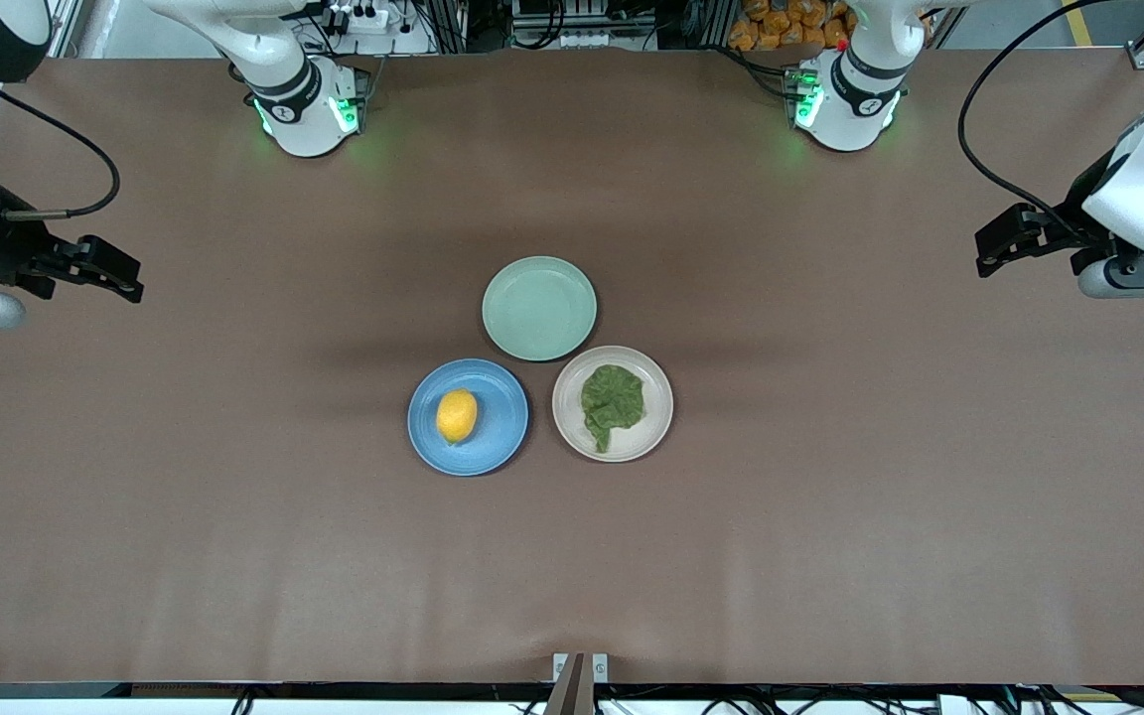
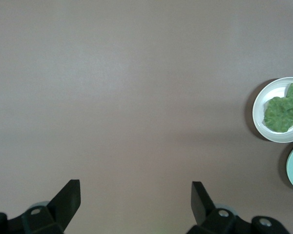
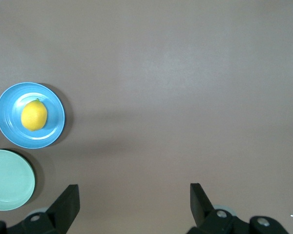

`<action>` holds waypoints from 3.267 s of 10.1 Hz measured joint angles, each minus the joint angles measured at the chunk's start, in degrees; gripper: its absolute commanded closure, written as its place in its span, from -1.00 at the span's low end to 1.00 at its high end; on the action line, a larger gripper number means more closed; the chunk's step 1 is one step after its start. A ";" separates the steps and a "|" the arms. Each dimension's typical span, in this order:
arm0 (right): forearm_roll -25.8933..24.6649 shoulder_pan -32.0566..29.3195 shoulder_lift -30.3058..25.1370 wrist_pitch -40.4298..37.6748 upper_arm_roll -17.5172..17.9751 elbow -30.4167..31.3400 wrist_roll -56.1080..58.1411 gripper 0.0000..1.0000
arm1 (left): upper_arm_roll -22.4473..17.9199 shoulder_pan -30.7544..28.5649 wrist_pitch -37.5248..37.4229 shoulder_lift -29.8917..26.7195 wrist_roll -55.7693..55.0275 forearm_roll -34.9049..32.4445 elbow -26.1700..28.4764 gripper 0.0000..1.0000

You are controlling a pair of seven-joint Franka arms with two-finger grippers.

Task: Pick lemon and lettuce from blue and beige plates
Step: 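Reach the right gripper to the lemon while the left gripper reaches the lettuce, then close the right gripper on the lemon while the left gripper grasps the lettuce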

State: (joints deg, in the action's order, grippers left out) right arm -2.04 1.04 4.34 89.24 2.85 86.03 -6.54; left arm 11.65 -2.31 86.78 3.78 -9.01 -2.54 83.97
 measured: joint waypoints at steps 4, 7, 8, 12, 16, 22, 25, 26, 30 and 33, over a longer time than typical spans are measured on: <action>0.06 0.03 0.00 0.06 0.02 0.01 0.00 -1.00 | 0.32 0.10 0.00 0.15 0.00 0.80 0.01 -1.00; 2.91 1.53 1.14 3.29 0.51 0.75 -2.45 -1.00 | 1.94 3.97 5.07 3.77 -5.08 2.85 0.49 -1.00; 3.89 2.35 2.80 6.11 0.61 1.07 -3.91 -1.00 | 2.29 7.18 8.18 6.37 -9.15 2.86 0.82 -1.00; 4.48 7.96 16.04 20.63 2.95 2.09 -14.99 -1.00 | 2.60 18.30 23.37 16.89 -24.27 2.84 5.18 -1.00; 2.93 12.35 27.42 31.10 7.78 1.29 -30.34 -1.00 | 2.60 29.43 38.93 27.87 -40.89 -5.33 7.40 -1.00; 1.23 14.83 37.40 40.45 7.78 2.56 -37.08 -1.00 | 1.99 32.28 60.09 39.83 -44.36 -18.52 7.22 -0.86; 1.23 14.90 38.21 42.77 7.99 4.05 -37.39 -1.00 | 1.20 32.29 64.35 42.33 -44.35 -25.82 7.13 -0.79; 1.23 14.92 38.21 42.77 8.32 4.38 -37.47 -1.00 | 0.52 32.32 65.85 43.02 -44.35 -27.15 7.11 -0.53; 1.23 15.09 38.22 42.76 9.49 5.20 -38.36 0.31 | -0.52 32.51 67.32 44.35 -43.78 -29.23 6.74 1.00; 1.23 15.06 38.16 42.90 9.49 5.17 -38.57 1.00 | -0.51 32.60 65.24 44.04 -42.94 -29.31 5.62 1.00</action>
State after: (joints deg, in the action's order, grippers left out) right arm -0.81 16.10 42.51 132.14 12.34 91.21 -45.11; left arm 11.14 30.30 152.02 47.82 -51.94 -31.85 89.59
